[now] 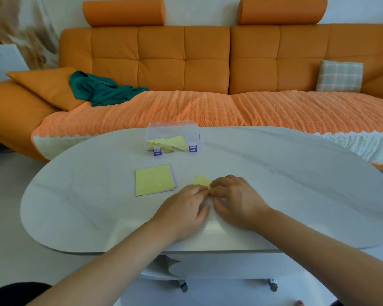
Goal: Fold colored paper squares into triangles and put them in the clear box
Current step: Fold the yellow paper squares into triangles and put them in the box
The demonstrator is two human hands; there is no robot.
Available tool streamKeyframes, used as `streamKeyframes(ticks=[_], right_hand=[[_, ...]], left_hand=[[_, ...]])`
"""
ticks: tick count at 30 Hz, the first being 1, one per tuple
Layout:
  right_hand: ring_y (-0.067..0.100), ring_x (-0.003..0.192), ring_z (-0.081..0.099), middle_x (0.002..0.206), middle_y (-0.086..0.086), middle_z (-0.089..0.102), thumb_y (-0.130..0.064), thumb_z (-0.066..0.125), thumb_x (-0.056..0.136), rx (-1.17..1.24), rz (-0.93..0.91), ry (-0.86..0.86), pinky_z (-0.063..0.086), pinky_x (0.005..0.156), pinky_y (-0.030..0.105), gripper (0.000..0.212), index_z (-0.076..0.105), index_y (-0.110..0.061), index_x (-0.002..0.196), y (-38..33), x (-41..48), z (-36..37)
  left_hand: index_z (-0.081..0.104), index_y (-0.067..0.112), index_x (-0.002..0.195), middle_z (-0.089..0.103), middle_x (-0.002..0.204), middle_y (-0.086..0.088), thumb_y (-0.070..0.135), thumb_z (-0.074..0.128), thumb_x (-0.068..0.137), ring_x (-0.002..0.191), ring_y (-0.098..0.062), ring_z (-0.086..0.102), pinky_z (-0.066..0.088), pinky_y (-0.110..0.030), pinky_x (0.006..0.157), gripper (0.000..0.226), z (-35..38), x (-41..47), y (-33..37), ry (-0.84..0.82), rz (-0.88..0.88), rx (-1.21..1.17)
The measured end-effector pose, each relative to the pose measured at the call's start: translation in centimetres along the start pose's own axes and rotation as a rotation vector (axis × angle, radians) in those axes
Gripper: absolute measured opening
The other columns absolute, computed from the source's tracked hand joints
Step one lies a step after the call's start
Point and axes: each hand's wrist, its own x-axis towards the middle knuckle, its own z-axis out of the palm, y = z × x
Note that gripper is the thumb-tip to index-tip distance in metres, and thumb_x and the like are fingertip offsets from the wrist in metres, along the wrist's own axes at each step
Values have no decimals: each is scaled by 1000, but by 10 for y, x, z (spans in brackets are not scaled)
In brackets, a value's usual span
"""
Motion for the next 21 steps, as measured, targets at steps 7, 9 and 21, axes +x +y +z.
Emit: streamKeyframes(ticks=[7,9,21], right_hand=[[22,114,57,127,-5,66,-29,55,94,-82,24,-27,37,91,32,30,74,-32,116,7,-3,-9],[22,113,57,126,-6,66,-30,55,93,-112,52,-20,39,91,35,29,75,-32,113,8,-6,-13],[18,106,52,119,-13,66,-37,46,93,-227,214,-19,37,91,34,34,75,-34,111,16,-18,-27]], left_hand=[[60,19,123,51,135,6,35,45,98,122,-16,48,43,-32,98,33,2,4,-2,-31,6,87],[59,20,121,50,131,6,38,44,98,119,-17,48,43,-33,97,32,3,6,-4,-45,3,127],[57,21,119,51,122,10,34,50,93,114,-13,46,44,-32,94,30,3,9,-4,-38,-20,81]])
